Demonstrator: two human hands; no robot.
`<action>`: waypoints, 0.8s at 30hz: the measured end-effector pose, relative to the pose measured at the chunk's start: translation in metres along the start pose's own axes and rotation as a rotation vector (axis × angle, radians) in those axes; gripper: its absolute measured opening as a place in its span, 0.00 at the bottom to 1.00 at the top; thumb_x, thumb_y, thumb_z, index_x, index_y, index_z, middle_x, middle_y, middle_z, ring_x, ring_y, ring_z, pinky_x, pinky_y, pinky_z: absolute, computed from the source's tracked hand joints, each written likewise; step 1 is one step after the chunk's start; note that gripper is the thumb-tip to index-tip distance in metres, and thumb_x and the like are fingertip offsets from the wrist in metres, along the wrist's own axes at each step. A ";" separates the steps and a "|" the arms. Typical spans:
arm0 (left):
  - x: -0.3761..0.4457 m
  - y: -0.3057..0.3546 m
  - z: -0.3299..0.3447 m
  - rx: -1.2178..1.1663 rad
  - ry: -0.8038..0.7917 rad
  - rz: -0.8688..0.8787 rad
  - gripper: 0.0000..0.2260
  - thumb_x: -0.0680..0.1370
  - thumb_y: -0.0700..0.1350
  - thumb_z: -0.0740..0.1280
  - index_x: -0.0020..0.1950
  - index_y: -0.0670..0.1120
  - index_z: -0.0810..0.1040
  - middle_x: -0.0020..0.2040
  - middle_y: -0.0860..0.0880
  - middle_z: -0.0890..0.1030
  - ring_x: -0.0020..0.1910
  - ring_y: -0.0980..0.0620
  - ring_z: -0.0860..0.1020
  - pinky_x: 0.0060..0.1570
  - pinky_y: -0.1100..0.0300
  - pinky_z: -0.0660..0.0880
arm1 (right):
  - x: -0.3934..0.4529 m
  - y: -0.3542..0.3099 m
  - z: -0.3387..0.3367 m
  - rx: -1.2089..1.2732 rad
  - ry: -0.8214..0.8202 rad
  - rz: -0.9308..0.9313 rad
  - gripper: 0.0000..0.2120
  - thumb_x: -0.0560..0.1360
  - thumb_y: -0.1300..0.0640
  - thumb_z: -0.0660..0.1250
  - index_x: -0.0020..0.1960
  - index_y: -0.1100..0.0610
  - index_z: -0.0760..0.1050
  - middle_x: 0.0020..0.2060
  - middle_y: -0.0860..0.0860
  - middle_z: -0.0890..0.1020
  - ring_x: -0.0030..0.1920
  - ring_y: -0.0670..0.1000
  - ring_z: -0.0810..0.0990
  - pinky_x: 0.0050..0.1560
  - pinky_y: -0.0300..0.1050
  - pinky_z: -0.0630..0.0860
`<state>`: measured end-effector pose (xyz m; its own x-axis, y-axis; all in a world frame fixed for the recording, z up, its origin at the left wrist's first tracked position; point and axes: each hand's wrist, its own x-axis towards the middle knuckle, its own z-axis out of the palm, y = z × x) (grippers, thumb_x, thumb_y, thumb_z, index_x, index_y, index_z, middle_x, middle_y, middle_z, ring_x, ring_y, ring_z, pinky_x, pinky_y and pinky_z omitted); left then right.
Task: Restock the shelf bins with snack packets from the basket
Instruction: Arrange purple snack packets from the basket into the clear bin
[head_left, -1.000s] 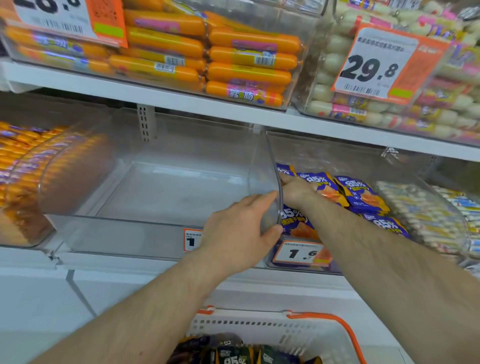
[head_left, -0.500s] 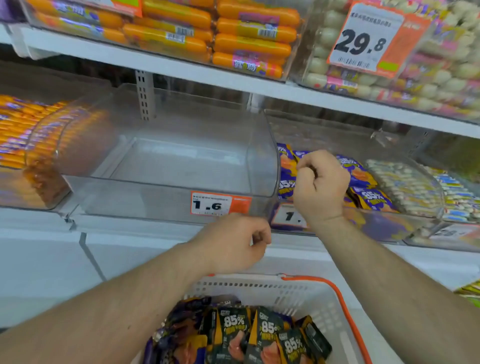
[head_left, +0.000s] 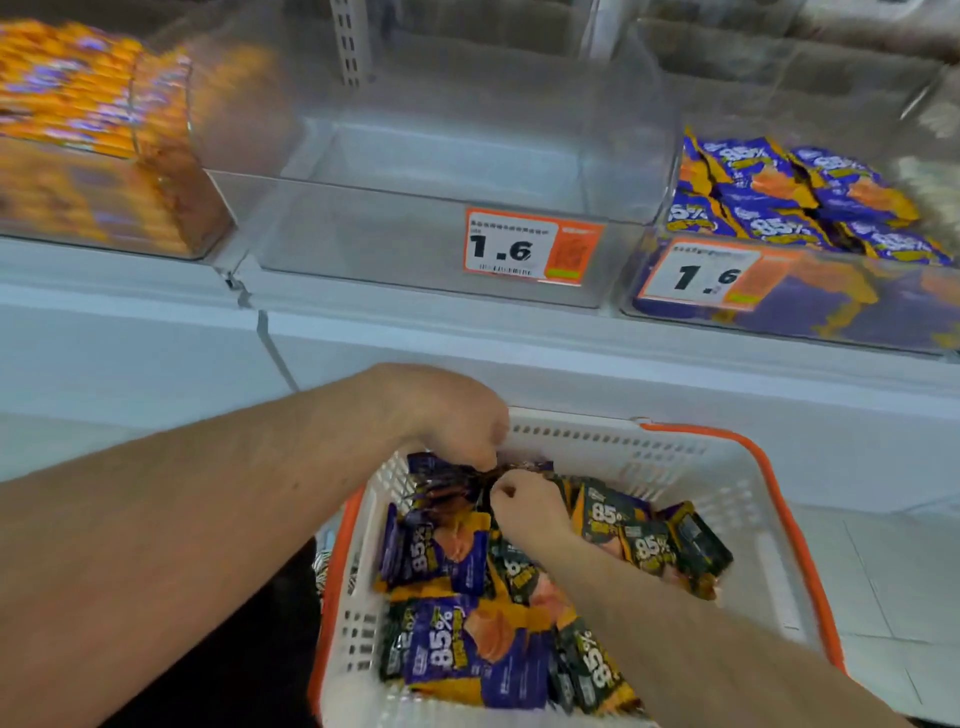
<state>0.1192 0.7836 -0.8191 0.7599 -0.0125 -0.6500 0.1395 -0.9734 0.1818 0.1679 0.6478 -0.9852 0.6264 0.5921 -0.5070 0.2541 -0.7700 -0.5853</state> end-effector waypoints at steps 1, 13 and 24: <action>0.000 -0.002 0.002 0.007 -0.012 -0.013 0.12 0.80 0.49 0.61 0.54 0.41 0.77 0.47 0.46 0.79 0.44 0.46 0.77 0.44 0.53 0.72 | 0.000 -0.001 0.009 -0.044 -0.046 0.047 0.09 0.78 0.54 0.59 0.50 0.48 0.78 0.43 0.50 0.82 0.43 0.54 0.80 0.52 0.55 0.77; -0.004 -0.012 0.006 -0.016 -0.009 -0.063 0.17 0.81 0.52 0.60 0.65 0.45 0.75 0.61 0.46 0.78 0.58 0.46 0.77 0.57 0.50 0.75 | -0.002 -0.009 0.050 -0.038 -0.027 0.237 0.04 0.76 0.60 0.63 0.45 0.52 0.70 0.43 0.52 0.77 0.41 0.53 0.73 0.39 0.47 0.74; 0.002 -0.015 -0.002 -0.119 -0.078 -0.100 0.09 0.80 0.54 0.61 0.54 0.50 0.71 0.54 0.45 0.78 0.48 0.48 0.74 0.51 0.54 0.70 | -0.012 -0.005 -0.066 0.197 0.174 -0.021 0.17 0.69 0.75 0.57 0.41 0.52 0.68 0.34 0.51 0.70 0.32 0.49 0.66 0.28 0.42 0.62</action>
<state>0.1198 0.7984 -0.8221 0.6877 0.0611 -0.7234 0.2895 -0.9369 0.1961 0.2078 0.6290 -0.9341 0.7439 0.5449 -0.3870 0.1311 -0.6867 -0.7150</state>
